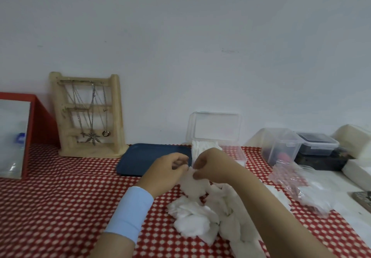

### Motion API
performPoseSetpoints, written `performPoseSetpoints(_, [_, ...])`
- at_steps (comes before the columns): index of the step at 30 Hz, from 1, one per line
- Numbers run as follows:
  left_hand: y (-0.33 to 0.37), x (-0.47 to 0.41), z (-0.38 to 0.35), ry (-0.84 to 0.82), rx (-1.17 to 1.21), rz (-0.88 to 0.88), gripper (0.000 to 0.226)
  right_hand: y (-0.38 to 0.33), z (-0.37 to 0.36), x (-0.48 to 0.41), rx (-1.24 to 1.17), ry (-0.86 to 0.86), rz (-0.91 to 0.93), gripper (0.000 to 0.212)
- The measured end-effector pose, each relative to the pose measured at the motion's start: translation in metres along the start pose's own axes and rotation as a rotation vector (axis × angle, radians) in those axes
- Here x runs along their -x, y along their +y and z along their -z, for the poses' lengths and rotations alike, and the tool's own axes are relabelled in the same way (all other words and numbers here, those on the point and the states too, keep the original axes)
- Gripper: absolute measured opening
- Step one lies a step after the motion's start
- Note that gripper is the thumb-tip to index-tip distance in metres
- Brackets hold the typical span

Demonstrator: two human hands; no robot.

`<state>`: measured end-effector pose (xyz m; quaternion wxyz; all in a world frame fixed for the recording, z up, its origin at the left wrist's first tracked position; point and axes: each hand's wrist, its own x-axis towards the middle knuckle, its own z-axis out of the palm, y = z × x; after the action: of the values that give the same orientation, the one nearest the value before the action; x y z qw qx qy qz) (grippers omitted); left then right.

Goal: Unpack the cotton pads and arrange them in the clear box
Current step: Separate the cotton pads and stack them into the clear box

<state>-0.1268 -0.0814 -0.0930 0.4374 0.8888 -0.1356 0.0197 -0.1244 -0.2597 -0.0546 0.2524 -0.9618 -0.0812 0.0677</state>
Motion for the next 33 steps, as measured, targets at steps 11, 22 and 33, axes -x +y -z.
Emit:
performPoseSetpoints(11, [0.000, 0.012, -0.004, 0.063, 0.543, 0.144, 0.010, 0.005, 0.007, 0.009, -0.492, 0.054, -0.034, 0.018])
performPoseSetpoints(22, [0.000, 0.015, -0.007, 0.056, 1.104, 0.344, 0.022, 0.002, -0.005, 0.005, -0.759, 0.168, -0.129, 0.022])
performPoseSetpoints(33, [-0.001, 0.016, -0.010, 0.117, 1.081, 0.341, 0.022, 0.006, 0.010, 0.011, -0.779, 0.149, -0.006, 0.025])
